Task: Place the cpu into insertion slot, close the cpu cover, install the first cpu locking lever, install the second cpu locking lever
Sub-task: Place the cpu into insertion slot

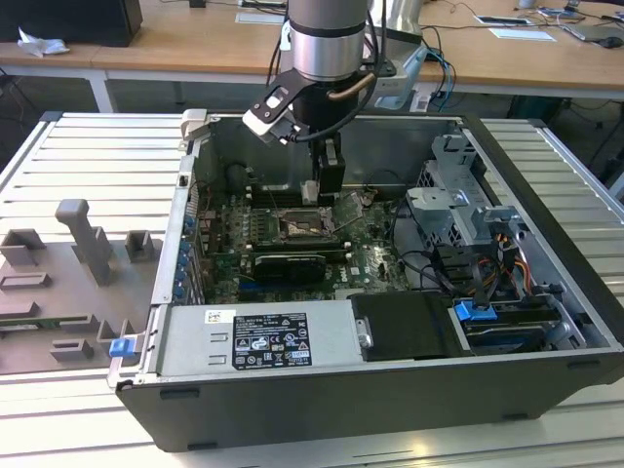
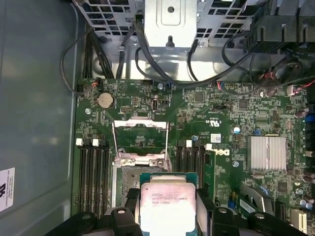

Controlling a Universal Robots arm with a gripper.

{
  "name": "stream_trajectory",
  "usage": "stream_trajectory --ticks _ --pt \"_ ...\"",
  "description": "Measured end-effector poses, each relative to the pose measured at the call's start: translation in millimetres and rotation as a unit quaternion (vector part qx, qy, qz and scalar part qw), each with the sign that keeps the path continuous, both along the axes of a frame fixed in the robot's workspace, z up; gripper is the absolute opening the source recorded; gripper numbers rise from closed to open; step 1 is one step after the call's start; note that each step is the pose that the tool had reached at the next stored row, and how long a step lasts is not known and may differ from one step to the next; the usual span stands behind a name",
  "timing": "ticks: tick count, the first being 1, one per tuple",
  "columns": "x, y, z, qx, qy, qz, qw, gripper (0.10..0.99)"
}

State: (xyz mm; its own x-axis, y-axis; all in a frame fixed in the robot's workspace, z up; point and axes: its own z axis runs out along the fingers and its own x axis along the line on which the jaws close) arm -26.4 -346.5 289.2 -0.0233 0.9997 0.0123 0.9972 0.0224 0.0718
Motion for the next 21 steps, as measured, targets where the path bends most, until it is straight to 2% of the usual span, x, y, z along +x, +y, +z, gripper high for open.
stream_trajectory --ticks 17,21 --pt "-1.0 3.2 -13.9 -0.0014 0.0004 0.0 1.0 0.541" --pt "-1.5 5.9 -19.3 -0.0023 0.0006 0.0 1.0 0.541"
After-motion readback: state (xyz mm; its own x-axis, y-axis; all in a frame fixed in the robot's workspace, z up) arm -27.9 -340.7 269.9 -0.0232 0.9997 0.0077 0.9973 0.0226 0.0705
